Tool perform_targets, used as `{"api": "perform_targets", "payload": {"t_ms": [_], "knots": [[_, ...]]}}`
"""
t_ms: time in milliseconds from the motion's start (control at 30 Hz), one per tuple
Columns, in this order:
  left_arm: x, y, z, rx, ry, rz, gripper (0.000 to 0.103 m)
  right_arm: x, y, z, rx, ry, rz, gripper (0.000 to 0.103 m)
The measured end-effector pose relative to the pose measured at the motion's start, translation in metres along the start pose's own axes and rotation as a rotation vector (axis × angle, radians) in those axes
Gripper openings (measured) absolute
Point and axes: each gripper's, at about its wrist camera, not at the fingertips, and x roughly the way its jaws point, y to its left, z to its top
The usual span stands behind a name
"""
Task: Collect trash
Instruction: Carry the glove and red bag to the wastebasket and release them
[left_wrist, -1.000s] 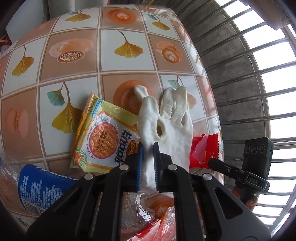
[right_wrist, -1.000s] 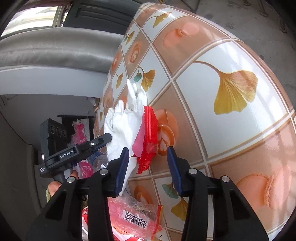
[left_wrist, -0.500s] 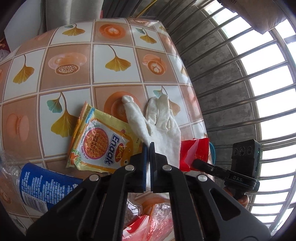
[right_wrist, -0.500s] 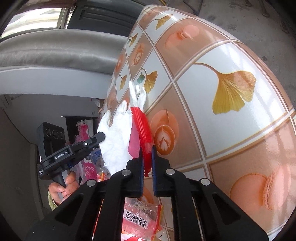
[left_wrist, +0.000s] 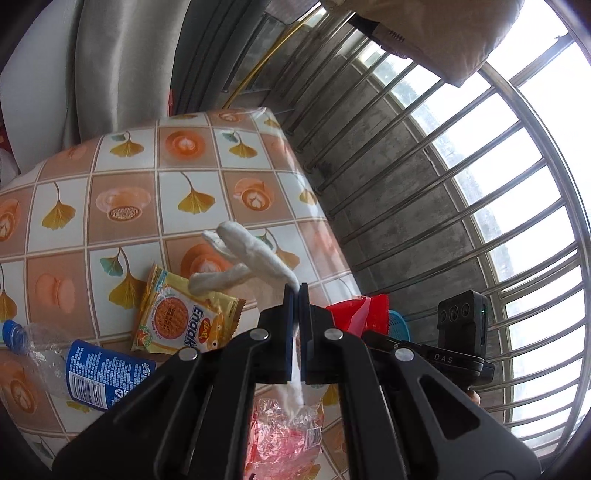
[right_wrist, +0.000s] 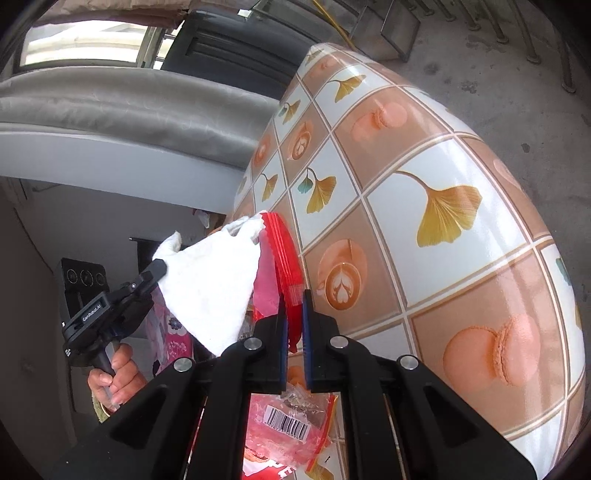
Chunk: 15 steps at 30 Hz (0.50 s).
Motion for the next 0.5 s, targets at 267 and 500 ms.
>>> {"api": "perform_targets", "payload": {"t_ms": [267, 500], "knots": [[-0.038, -0.027, -0.003, 0.044, -0.079, -0.027, 0.001, -0.039, 0.006, -0.004, -0.009, -0.059, 0.018, 0.007], [-0.073, -0.062, -0.020, 0.094, -0.114, -0.023, 0.001, -0.087, 0.007, -0.019, -0.021, -0.122, 0.050, 0.007]]}}
